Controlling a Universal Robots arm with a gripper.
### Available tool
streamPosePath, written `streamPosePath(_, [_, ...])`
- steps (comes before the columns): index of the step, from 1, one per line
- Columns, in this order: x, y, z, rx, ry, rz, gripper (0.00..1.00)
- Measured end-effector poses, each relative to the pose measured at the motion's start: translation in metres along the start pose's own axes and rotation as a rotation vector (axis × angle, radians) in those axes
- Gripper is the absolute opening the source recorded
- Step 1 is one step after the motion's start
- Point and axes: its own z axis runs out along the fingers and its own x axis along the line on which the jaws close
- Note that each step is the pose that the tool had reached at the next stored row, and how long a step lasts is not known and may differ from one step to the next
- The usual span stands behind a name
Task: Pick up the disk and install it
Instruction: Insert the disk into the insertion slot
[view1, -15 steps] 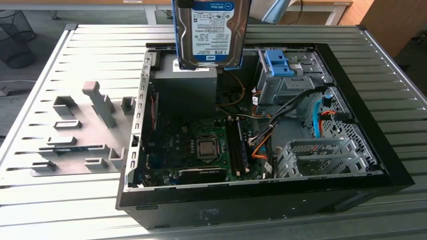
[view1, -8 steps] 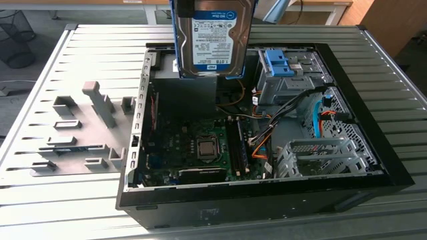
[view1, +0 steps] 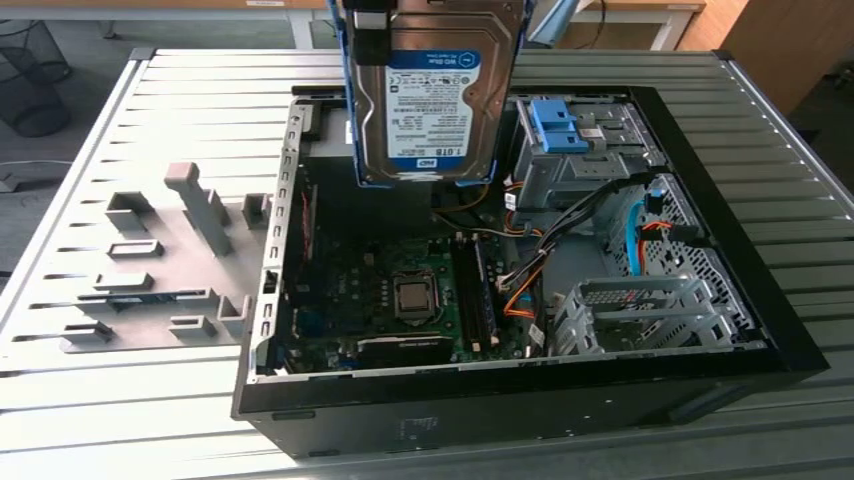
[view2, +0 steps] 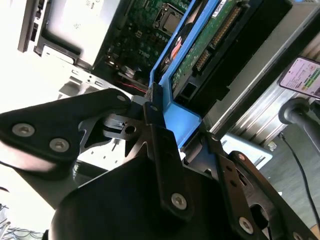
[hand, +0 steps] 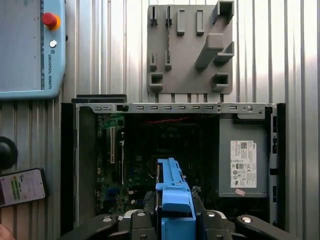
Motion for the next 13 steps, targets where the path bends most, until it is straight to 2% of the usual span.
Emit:
streamPosePath(3, [0.0002,-0.0049,0.0005,-0.0001,0.0002,-0.001,0.36])
streamPosePath(10, [-0.0004,-0.0324,0.0018,-0.0004,0.0002,-0.003,0.36])
streamPosePath(13, [0.0003,-0.0346,0.0028,-0.0005,0.0002,-0.003,0.36])
